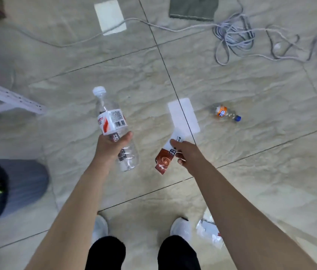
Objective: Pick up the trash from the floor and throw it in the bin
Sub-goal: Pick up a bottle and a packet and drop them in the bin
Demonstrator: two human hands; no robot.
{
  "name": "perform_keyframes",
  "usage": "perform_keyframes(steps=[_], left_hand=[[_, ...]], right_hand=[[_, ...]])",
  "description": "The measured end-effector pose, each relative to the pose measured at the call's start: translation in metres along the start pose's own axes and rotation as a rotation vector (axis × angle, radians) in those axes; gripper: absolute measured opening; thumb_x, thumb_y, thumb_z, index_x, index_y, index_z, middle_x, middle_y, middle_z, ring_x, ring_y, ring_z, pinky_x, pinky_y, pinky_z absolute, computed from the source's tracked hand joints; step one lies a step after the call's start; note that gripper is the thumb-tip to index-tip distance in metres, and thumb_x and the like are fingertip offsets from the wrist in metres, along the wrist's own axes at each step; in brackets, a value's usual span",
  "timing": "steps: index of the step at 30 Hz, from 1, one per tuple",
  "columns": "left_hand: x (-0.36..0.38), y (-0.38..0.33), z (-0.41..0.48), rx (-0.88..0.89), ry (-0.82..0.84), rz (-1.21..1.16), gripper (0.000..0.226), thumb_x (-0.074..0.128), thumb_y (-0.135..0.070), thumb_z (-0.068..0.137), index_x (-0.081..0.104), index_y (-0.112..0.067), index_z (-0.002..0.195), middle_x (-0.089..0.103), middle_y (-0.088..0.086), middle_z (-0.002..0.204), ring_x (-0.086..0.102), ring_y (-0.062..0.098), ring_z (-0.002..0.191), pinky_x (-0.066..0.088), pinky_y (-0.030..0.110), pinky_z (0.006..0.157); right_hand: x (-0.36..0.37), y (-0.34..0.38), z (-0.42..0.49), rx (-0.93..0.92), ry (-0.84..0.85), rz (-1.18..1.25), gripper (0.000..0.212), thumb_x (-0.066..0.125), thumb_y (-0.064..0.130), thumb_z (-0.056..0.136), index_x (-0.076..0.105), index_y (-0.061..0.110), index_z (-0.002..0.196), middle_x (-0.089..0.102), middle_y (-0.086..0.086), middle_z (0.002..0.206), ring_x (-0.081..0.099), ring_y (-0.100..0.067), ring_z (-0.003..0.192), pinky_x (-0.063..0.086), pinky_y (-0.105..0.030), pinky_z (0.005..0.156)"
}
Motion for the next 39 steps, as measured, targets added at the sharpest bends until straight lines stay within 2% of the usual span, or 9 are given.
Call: perform_keyframes(steps=[3, 6, 10, 13, 18, 21, 24, 29, 39], left_hand=[[-0.092, -0.006, -0.024, 0.002, -0.119, -0.055, 0.011, 0.075, -0.016, 0.080, 0.066, -0.022, 0.079, 0.069, -0.019, 0.054, 0.063, -0.007, 0.050, 0.047, 0.008, 0.048], [-0.182, 0.005, -0.046, -0.066, -0.235, -0.092, 0.014, 0.078, -0.026, 0.077, 0.065, -0.022, 0.076, 0.066, -0.006, 0.062, 0.064, 0.003, 0.052, 0.049, 0.015, 0.051], [-0.298, 0.019, -0.075, -0.095, -0.367, -0.053, 0.024, 0.077, -0.034, 0.076, 0.064, -0.020, 0.091, 0.063, -0.012, 0.073, 0.062, -0.002, 0.059, 0.047, 0.010, 0.050], [-0.388, 0.038, -0.099, -0.165, -0.424, -0.083, 0.047, 0.076, -0.042, 0.074, 0.064, -0.016, 0.111, 0.072, -0.003, 0.091, 0.070, 0.016, 0.081, 0.056, 0.030, 0.073], [-0.513, 0.082, -0.124, -0.271, -0.592, -0.101, 0.050, 0.073, -0.046, 0.075, 0.063, -0.010, 0.108, 0.068, 0.000, 0.086, 0.067, 0.023, 0.083, 0.046, 0.024, 0.059], [-0.563, 0.115, -0.120, -0.364, -0.630, -0.063, 0.059, 0.069, -0.053, 0.076, 0.060, -0.004, 0.108, 0.069, 0.012, 0.094, 0.069, 0.035, 0.092, 0.053, 0.034, 0.070], [-0.591, 0.143, -0.103, -0.436, -0.601, 0.037, 0.066, 0.063, -0.059, 0.077, 0.060, -0.003, 0.111, 0.070, 0.016, 0.100, 0.067, 0.030, 0.080, 0.051, 0.031, 0.065], [-0.595, 0.181, -0.069, -0.518, -0.514, 0.147, 0.058, 0.064, -0.057, 0.077, 0.062, -0.010, 0.110, 0.068, 0.009, 0.091, 0.064, 0.028, 0.077, 0.045, 0.028, 0.064], [-0.572, 0.232, -0.008, -0.712, -0.408, 0.281, 0.065, 0.060, -0.059, 0.078, 0.058, -0.009, 0.120, 0.065, 0.009, 0.098, 0.063, 0.028, 0.092, 0.052, 0.033, 0.081]], right_hand=[[0.084, 0.012, -0.034, 0.000, 0.089, -0.077, 0.022, 0.069, 0.022, 0.083, 0.052, 0.019, 0.068, 0.052, 0.002, 0.067, 0.044, -0.009, 0.057, 0.029, -0.021, 0.048], [0.171, 0.011, -0.064, 0.001, 0.169, -0.172, 0.023, 0.069, 0.023, 0.083, 0.052, 0.019, 0.068, 0.050, 0.003, 0.065, 0.043, -0.009, 0.055, 0.030, -0.019, 0.046], [0.288, -0.005, -0.102, 0.000, 0.245, -0.281, 0.024, 0.067, 0.022, 0.085, 0.053, 0.019, 0.066, 0.049, 0.003, 0.063, 0.043, -0.009, 0.054, 0.030, -0.020, 0.047], [0.379, -0.027, -0.130, 0.011, 0.289, -0.370, 0.026, 0.066, 0.021, 0.086, 0.051, 0.018, 0.066, 0.048, 0.003, 0.061, 0.043, -0.008, 0.053, 0.031, -0.018, 0.047], [0.512, -0.060, -0.166, -0.016, 0.346, -0.550, 0.028, 0.062, 0.017, 0.088, 0.047, 0.017, 0.065, 0.047, 0.001, 0.063, 0.042, -0.010, 0.053, 0.029, -0.020, 0.049], [0.578, -0.073, -0.169, -0.135, 0.370, -0.733, 0.028, 0.061, 0.013, 0.088, 0.048, 0.016, 0.064, 0.049, -0.002, 0.064, 0.042, -0.013, 0.053, 0.029, -0.022, 0.049], [0.635, -0.081, -0.161, -0.366, 0.366, -1.040, 0.010, 0.061, 0.017, 0.087, 0.063, 0.010, 0.080, 0.061, -0.009, 0.079, 0.055, -0.024, 0.068, 0.035, -0.025, 0.056], [0.689, -0.096, -0.129, -0.687, 0.294, -1.487, 0.027, 0.056, 0.027, 0.087, 0.062, 0.009, 0.107, 0.067, -0.011, 0.109, 0.061, -0.029, 0.102, 0.037, -0.027, 0.069], [0.762, -0.126, -0.064, -0.946, 0.352, -1.880, 0.030, 0.059, 0.022, 0.088, 0.055, 0.011, 0.116, 0.063, -0.011, 0.117, 0.060, -0.031, 0.108, 0.039, -0.031, 0.073]])
Point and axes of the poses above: each hand's wrist, its own z-axis towards the middle knuckle, its own x-axis out of the palm, y = z × x, the point moved 6 cm from there along z, towards the middle knuckle
